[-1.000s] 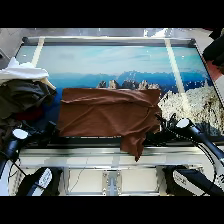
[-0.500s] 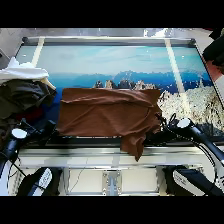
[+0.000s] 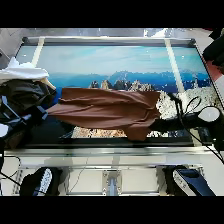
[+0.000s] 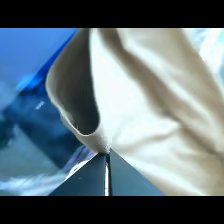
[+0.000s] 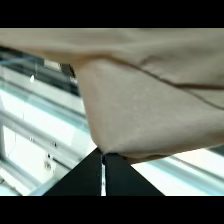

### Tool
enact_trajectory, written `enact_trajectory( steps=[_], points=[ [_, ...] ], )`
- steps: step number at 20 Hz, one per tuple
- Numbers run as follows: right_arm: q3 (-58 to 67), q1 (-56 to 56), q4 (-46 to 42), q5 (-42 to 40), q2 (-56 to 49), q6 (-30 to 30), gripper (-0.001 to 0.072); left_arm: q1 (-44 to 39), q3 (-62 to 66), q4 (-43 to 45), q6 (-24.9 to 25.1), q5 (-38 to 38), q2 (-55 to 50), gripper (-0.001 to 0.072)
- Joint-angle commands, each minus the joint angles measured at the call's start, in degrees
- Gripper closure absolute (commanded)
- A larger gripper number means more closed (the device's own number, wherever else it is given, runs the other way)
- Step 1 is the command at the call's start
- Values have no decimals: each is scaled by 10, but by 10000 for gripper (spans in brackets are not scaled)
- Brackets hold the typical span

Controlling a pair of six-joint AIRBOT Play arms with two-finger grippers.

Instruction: Fold the shirts.

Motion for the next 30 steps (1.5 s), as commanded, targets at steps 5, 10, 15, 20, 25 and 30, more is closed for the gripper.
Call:
enact_trajectory(
  steps=[5, 10, 15, 20, 25, 30],
  points=[
    [162, 0, -68, -86, -157, 9, 704, -134, 206, 77, 70, 89, -211, 700],
    [257, -1, -89, -174, -324, 7, 704, -213, 387, 346, -46, 87, -449, 700],
    [347, 0, -89, -208, -456, 8, 704, -245, 482, 420, -51, 88, -574, 700],
    [363, 0, -72, -252, -513, 9, 702, -247, 484, 429, -51, 91, -619, 698],
    [390, -1, -68, -234, -505, 9, 431, -252, 498, 420, -51, 98, -604, 138],
    [510, -27, -163, -39, -482, 9, 237, -253, 503, 421, -51, 86, -507, 13]
  ],
)
